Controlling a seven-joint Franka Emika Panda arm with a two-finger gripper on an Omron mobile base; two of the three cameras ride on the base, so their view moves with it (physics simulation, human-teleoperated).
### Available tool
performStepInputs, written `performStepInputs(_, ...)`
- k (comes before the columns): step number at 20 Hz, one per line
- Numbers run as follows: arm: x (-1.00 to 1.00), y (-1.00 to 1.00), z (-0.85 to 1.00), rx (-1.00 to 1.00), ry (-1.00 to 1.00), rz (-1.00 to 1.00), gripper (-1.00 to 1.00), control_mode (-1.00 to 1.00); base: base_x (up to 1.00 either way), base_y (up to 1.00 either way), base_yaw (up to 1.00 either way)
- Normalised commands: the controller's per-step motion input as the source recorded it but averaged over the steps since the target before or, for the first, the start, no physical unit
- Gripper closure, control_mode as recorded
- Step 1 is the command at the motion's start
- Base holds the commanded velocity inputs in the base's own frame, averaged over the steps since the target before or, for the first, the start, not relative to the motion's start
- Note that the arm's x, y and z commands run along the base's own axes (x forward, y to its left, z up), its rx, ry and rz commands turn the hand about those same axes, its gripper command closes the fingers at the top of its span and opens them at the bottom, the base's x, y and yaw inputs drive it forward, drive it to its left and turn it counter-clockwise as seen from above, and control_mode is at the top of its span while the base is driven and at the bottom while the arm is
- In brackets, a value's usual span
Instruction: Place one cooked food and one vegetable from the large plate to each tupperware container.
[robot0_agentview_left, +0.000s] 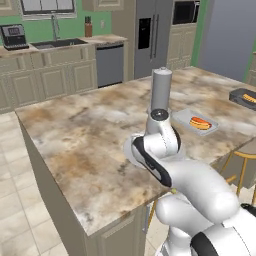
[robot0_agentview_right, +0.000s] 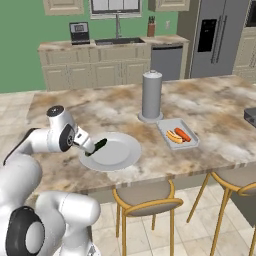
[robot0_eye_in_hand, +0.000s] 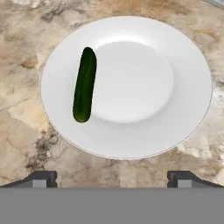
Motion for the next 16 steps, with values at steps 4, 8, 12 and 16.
performStepInputs(4, 0.56, -0.26, 0.0, 0.11, 0.11, 0.0, -1.0, -1.0, 0.0, 0.0, 0.0)
performStepInputs(8, 0.44, 0.0, -0.07, 0.02, 0.16, 0.05, -1.0, -1.0, 0.0, 0.0, 0.0)
performStepInputs(12, 0.4, 0.28, -0.17, 0.0, 0.04, 0.0, -1.0, -1.0, 0.0, 0.0, 0.0)
performStepInputs(16, 0.36, 0.21, -0.26, 0.0, 0.0, 0.0, -1.0, -1.0, 0.0, 0.0, 0.0)
